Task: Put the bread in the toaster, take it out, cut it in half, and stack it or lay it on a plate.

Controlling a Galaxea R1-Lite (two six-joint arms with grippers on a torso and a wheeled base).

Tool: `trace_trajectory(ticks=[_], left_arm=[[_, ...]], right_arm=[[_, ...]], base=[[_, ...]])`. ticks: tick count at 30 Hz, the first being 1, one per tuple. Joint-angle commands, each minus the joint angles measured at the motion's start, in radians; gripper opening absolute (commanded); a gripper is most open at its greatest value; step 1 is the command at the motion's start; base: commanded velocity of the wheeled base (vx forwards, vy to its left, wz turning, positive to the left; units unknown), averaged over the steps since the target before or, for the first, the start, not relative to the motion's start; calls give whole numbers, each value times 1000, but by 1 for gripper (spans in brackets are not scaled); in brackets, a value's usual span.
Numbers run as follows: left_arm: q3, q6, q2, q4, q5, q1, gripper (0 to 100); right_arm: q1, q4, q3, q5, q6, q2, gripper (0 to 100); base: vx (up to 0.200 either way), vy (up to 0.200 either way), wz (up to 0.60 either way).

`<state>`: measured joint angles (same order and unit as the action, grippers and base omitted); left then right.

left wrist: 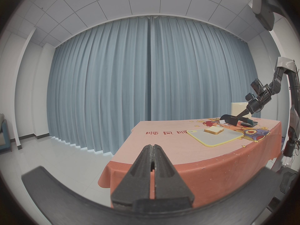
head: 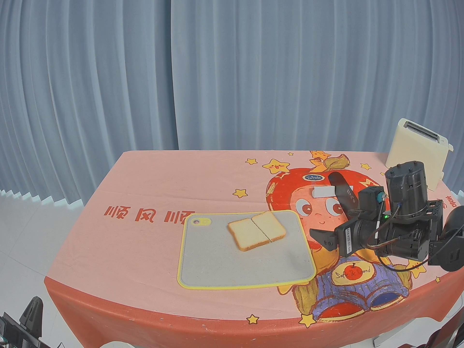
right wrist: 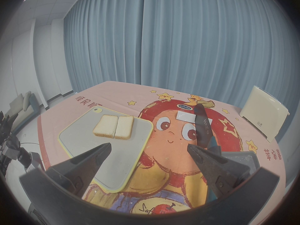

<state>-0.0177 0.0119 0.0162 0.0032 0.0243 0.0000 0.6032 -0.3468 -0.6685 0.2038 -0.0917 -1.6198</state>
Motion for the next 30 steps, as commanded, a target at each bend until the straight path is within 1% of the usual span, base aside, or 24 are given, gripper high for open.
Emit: trace_trajectory(ticks=[1, 13, 19, 30], left_arm=[[16, 0, -9, 0, 0, 0, 0], [16, 0, -9, 0, 0, 0, 0], [16, 0, -9, 0, 0, 0, 0], [16, 0, -9, 0, 0, 0, 0]], right_arm=[[4, 0, 3, 0, 0, 3, 100], [3, 0, 12, -4, 0, -2, 100], [23, -1, 10, -3, 3, -6, 100], [23, 2, 15, -4, 6, 0, 100]], base=[[0, 0, 0], [0, 0, 0], [0, 0, 0], [0, 0, 0]])
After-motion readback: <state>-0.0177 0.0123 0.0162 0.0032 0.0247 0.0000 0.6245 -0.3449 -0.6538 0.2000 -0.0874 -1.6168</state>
